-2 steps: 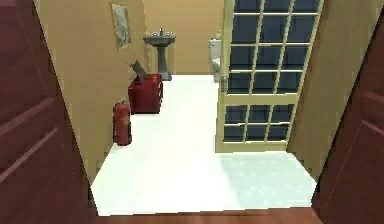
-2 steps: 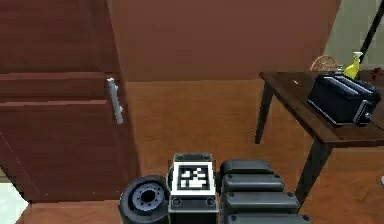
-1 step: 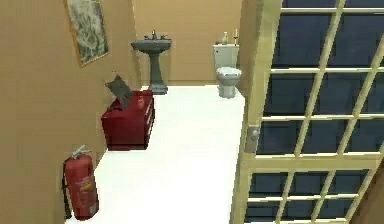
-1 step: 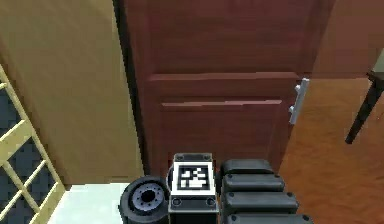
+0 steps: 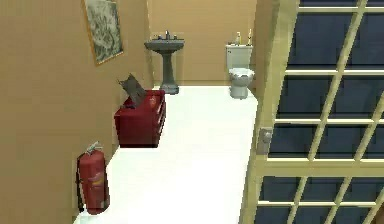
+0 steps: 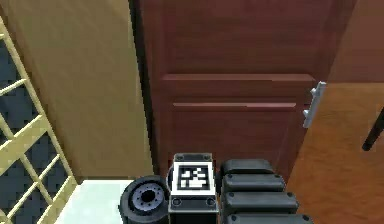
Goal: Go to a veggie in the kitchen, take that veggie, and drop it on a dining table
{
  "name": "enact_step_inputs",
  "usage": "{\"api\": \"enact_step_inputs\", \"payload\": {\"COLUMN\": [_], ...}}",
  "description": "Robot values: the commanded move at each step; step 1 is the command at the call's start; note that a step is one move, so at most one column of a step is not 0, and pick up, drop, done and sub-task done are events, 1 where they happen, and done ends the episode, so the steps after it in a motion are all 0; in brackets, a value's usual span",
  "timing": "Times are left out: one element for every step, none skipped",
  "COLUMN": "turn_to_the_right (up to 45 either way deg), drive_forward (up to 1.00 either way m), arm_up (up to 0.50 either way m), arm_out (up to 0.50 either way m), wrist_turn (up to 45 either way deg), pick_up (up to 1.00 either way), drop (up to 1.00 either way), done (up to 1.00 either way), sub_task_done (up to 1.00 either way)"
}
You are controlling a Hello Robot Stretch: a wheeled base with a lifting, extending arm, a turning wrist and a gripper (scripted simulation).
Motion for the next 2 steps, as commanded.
{"api": "enact_step_inputs", "payload": {"turn_to_the_right": [0.0, 0.0], "drive_forward": [0.80, 0.30], "arm_up": [0.00, 0.00], "arm_out": [0.00, 0.00], "wrist_turn": [0.0, 0.0], "pick_up": [0.00, 0.00], "drop": [0.00, 0.00], "done": [0.00, 0.00], "sub_task_done": [0.00, 0.00]}}
